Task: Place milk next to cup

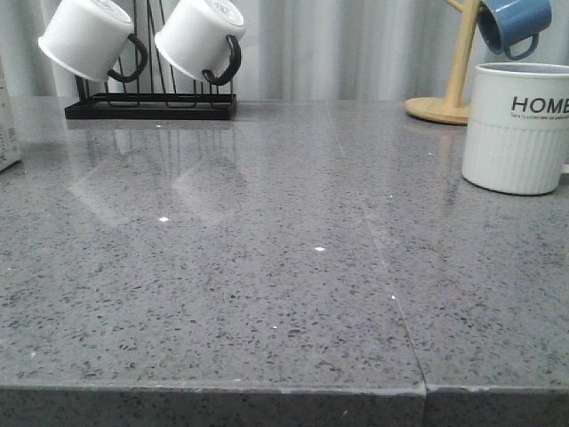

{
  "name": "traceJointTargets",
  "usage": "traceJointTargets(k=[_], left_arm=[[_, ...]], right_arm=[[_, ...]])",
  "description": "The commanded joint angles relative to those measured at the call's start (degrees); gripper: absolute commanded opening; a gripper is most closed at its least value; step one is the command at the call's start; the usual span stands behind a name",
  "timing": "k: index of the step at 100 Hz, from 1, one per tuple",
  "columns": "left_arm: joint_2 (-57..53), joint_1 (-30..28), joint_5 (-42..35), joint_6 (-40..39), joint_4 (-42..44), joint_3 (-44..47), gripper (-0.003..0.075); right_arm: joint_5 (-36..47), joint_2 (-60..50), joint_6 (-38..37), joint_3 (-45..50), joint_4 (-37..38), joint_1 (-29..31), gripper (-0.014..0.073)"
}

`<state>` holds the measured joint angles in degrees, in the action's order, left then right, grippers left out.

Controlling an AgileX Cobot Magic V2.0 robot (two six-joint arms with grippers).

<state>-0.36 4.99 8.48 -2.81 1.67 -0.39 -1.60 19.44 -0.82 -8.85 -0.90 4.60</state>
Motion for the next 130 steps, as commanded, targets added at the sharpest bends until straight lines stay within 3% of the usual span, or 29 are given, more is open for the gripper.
traceJointTargets(k=[1, 9, 15, 39, 76, 122, 130], left_arm=[[-1.66, -0.05, -4.33, -0.56, -0.04, 3.49, -0.002], [-1.66, -0.05, -4.33, -0.56, -0.04, 3.49, -0.002], [-1.66, -0.05, -4.33, -0.56, -0.04, 3.49, -0.002], [-1.66, -0.05, -4.33, -0.56, -0.04, 3.49, -0.002], [-1.66, -0.05, -4.33, -0.56, -0.04, 3.49, -0.002], [-1.66, -0.05, -4.33, -0.56, -0.04, 3.49, -0.002], [-1.66, -0.05, -4.33, -0.56, -0.04, 3.49, -0.002]], right_arm=[[11.18, 4.06, 0.33, -2.23, 0.5, -0.01, 0.0225], [14.82, 7.54, 0.27, -2.23, 0.5, -0.2, 0.0372], [16.95, 9.66, 0.22, -2.23, 0.5, -1.24, 0.0411], [25.19, 19.18, 0.22, -2.46, 0.44, -5.83, 0.04], [38.33, 39.05, -1.31, -7.46, 0.04, -5.83, 0.0329], [46.72, 59.2, -1.31, -15.14, 0.04, -5.83, 0.0328], [46.83, 61.05, -1.31, -16.01, 0.04, -5.83, 0.0254]])
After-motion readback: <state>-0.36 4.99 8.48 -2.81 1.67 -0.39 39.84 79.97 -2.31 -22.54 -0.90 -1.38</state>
